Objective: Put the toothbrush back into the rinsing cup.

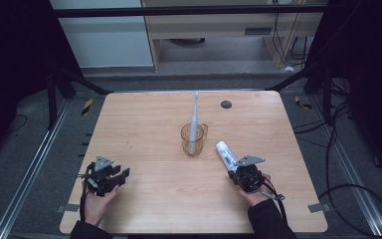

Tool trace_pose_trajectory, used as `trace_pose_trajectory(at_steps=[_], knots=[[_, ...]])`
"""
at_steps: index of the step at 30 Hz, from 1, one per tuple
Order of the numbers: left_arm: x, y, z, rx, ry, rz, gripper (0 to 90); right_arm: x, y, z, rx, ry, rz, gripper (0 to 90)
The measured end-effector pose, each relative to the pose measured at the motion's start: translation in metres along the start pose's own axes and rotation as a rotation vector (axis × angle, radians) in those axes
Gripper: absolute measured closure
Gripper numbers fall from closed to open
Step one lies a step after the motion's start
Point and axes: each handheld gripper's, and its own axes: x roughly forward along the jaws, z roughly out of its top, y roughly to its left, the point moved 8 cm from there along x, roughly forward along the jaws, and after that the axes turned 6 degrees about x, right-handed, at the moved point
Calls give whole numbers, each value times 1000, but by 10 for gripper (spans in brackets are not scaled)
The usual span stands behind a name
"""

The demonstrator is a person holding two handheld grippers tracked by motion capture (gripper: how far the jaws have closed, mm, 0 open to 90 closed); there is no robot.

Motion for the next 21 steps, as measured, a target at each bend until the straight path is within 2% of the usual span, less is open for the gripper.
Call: trace_pose_trajectory(at_steps=[11,21], knots=[[0,0,0,0,0,0,588,-10,-26,-4,65,1,-55,900],[0,0,0,1,0,1,589,-7,-49,-5,97,11,-119,900]])
